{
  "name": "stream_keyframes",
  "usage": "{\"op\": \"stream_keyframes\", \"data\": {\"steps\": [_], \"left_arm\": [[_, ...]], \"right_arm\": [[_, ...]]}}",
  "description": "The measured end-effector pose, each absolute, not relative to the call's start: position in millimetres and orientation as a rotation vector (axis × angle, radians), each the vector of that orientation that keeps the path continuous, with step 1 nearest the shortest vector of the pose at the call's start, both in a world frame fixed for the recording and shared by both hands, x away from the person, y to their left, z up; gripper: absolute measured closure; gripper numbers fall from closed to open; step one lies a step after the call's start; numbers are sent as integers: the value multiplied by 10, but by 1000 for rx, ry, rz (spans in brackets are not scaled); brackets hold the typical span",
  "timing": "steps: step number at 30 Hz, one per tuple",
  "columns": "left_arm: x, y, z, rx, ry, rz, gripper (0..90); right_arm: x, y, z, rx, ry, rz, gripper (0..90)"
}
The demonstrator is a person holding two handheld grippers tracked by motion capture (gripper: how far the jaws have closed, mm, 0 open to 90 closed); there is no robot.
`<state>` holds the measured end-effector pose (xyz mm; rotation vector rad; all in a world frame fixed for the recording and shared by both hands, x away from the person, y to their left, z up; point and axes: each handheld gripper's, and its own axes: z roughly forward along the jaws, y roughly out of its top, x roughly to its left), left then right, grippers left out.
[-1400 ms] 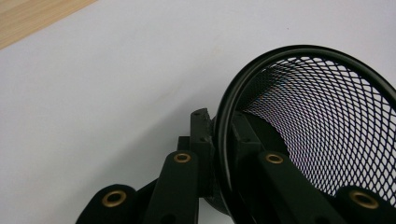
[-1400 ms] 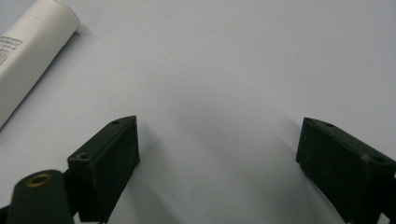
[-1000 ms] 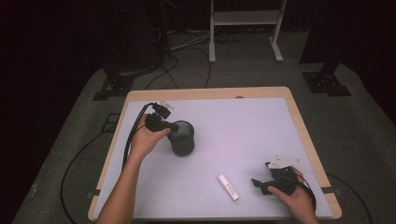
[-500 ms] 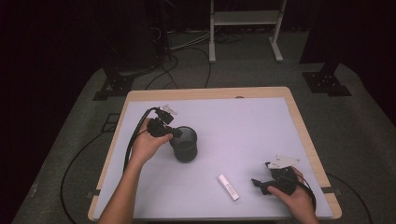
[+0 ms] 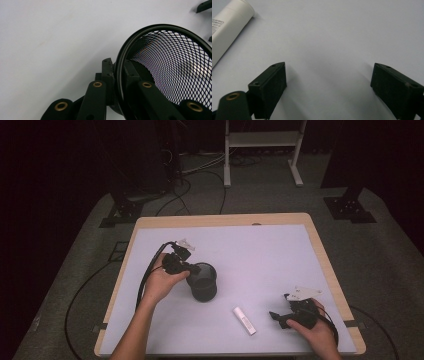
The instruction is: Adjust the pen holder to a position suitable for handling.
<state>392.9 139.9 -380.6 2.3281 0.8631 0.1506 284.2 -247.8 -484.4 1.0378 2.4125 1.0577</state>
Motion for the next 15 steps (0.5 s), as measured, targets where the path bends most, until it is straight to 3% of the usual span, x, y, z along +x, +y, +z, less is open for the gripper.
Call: {"op": "stream_keyframes", "data": {"steps": [15], "left_arm": [[3762,1272,-3901,2342,815,109,826]], "right_arm": [[2841,-2478,-4844,1038,2413,1058,121]]}}
